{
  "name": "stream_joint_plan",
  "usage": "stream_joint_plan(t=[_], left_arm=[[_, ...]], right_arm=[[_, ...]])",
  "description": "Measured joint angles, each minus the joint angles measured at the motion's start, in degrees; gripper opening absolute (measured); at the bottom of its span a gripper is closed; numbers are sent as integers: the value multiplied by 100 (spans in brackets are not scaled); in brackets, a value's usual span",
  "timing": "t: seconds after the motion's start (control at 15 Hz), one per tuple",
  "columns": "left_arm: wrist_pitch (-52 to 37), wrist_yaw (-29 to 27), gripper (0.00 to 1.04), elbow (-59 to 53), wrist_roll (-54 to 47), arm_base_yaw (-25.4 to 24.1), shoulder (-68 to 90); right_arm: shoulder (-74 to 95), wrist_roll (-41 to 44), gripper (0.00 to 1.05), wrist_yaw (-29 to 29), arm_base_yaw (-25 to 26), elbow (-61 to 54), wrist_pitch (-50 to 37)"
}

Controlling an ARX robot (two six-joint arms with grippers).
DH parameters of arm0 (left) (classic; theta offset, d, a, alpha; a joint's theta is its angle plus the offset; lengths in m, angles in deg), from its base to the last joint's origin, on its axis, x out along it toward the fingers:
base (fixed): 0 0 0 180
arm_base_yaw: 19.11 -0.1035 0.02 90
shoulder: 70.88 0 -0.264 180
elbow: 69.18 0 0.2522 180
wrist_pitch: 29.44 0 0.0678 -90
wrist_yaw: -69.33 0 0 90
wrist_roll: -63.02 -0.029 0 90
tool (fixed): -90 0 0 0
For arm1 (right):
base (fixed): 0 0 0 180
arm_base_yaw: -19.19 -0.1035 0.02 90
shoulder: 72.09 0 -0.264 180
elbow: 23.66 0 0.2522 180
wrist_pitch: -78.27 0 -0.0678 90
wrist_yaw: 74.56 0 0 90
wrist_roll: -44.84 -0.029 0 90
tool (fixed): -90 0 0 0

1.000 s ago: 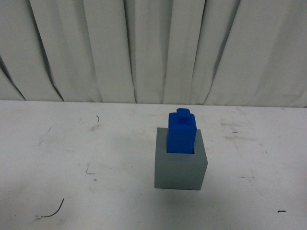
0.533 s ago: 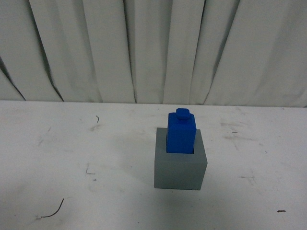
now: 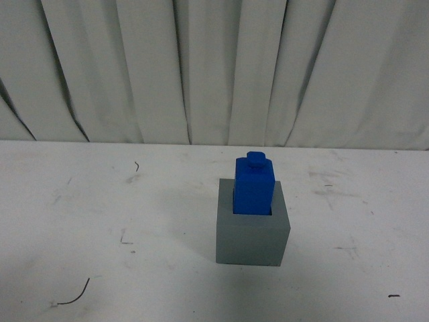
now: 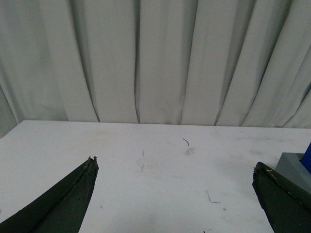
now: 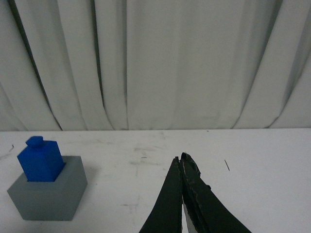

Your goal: Insert blue part into gray base

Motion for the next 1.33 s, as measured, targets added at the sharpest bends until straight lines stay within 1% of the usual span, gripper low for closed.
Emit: stream_joint_plan(t=[0.27,0.33,0.8,1.0,1.13,1.33], left_arm=[[-7,0,98,0,0,0,0],[-4,0,98,0,0,0,0],[-4,0,98,0,0,0,0],[-4,0,98,0,0,0,0],[-4,0,98,0,0,0,0],[-4,0,98,0,0,0,0]], right_arm=[[4,-2,2,0,0,-2,48],[4,0,3,0,0,-2,46],[4,-2,89,0,0,-2,48],[4,-9,100,0,0,-2,48],[4,-11,98,0,0,-2,48],[4,-20,98,2,0,-2,48]])
